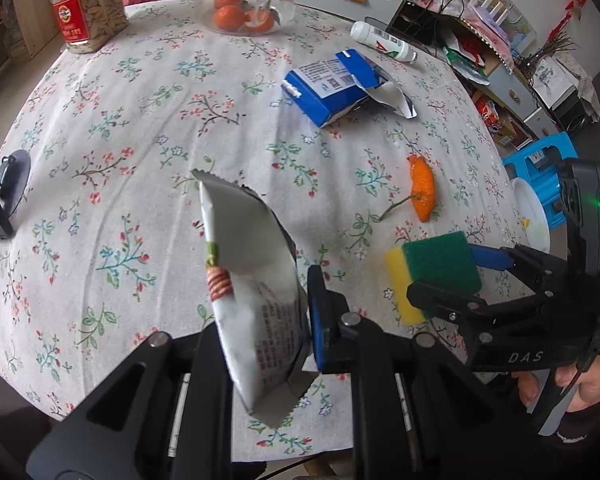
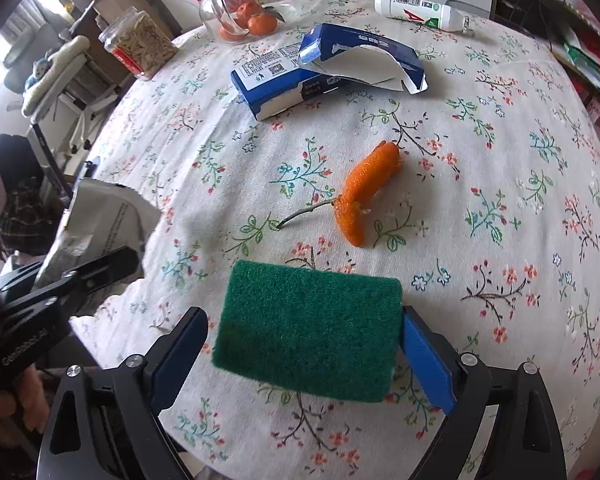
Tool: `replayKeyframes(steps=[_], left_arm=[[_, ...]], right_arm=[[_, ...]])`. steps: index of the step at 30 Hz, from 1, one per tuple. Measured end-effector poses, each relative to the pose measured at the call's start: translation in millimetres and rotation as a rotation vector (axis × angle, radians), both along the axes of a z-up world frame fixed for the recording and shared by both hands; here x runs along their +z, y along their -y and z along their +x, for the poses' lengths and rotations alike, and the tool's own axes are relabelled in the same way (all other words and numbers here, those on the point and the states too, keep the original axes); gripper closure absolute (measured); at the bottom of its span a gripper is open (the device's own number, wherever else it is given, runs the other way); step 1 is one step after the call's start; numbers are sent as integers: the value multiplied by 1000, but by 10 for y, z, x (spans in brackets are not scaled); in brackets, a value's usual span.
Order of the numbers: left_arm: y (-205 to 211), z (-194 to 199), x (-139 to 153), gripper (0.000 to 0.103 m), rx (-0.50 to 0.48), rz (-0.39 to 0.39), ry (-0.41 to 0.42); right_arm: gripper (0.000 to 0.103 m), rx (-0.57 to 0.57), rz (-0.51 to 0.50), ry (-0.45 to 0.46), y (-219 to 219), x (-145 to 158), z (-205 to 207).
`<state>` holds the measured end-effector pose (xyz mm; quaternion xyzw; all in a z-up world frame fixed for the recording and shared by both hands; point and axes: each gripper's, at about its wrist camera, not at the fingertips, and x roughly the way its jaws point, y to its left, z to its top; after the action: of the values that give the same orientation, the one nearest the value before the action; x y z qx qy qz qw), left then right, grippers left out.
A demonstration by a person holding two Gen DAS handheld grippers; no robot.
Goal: Collect trash
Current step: 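Grasp the green-and-yellow sponge with the right gripper while the left holds the wrapper, then carry sponge and white wrapper to the bucket and open both grippers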
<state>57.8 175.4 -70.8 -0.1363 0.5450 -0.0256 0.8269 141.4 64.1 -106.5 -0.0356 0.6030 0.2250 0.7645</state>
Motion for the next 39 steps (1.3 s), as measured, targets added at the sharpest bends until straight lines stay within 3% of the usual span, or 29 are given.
replayKeyframes(steps=[7, 14, 26, 39], left_arm=[[-43, -39, -12, 86, 12, 1, -7], [76, 44, 119, 86, 3, -16, 24], [708, 430, 354, 86, -101, -19, 73], [1578, 775, 317, 86, -226, -15, 71]], right_arm=[[9, 7, -40, -3, -71, -127, 4], [13, 5, -19, 31, 48, 30, 48], [13, -175, 14, 71, 967, 358, 289], [13, -372, 27, 104, 2105, 620, 357]])
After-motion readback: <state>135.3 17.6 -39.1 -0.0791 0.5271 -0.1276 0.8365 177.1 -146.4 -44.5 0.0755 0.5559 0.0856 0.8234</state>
